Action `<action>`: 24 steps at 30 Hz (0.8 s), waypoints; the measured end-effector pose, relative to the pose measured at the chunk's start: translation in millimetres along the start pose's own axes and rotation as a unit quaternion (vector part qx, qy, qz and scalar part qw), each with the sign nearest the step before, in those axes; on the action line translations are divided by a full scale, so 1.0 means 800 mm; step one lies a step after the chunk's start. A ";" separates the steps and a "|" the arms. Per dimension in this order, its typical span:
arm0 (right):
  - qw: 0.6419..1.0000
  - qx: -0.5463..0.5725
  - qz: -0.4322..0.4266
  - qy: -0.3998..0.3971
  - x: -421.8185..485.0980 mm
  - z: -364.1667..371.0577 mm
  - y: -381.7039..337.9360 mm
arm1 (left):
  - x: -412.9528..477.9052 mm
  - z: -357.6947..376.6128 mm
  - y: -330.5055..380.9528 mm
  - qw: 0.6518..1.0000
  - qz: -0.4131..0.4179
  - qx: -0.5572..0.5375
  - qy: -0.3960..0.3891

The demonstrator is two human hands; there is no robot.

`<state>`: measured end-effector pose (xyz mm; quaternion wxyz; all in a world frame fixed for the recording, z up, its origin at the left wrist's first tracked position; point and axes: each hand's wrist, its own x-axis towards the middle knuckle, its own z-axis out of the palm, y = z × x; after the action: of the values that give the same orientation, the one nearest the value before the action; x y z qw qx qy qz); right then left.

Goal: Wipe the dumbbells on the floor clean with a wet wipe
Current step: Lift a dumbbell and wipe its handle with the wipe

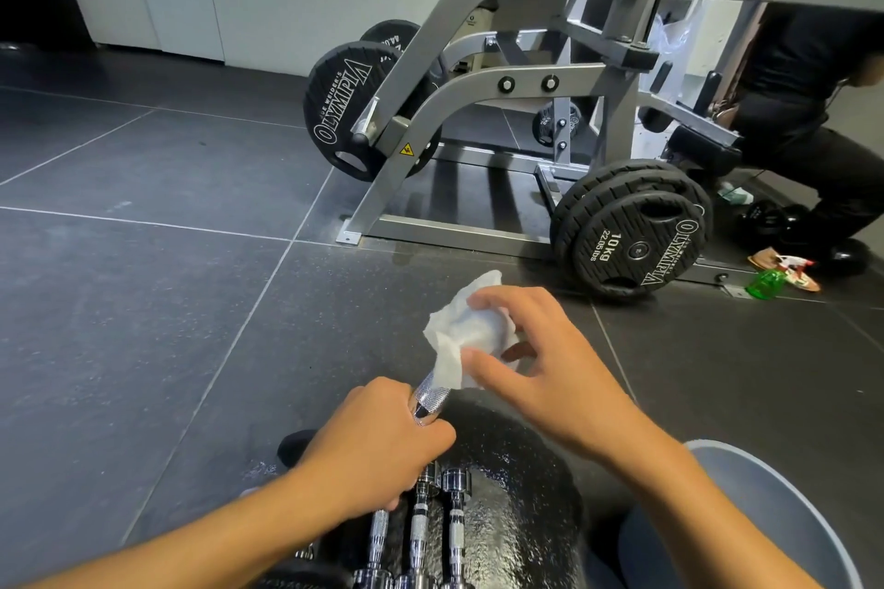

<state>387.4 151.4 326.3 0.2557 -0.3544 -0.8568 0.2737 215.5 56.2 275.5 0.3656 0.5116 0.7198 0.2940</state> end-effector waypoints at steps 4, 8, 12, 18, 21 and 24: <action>0.994 0.028 0.067 0.085 0.002 0.034 -0.011 | -0.006 0.001 0.006 0.991 0.025 0.121 0.053; 0.955 0.165 0.180 0.168 0.005 0.049 -0.016 | -0.014 0.000 0.018 0.945 0.061 0.304 0.100; 0.906 0.347 0.219 0.106 0.016 0.037 -0.018 | -0.016 -0.008 0.019 0.997 0.027 0.040 -0.063; 0.654 0.725 0.216 -0.009 0.019 0.032 -0.048 | -0.032 0.010 0.026 0.880 -0.034 -0.357 -0.313; 0.646 0.742 0.174 -0.035 0.015 0.033 -0.054 | -0.031 0.008 0.030 0.845 -0.046 -0.416 -0.332; 0.680 0.708 0.188 -0.034 0.017 0.040 -0.050 | -0.028 0.011 0.032 0.855 -0.041 -0.423 -0.298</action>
<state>339.5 128.4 332.6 0.3445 -0.2115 -0.3312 0.8526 240.7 43.2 296.1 0.7555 0.3411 0.4026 0.3882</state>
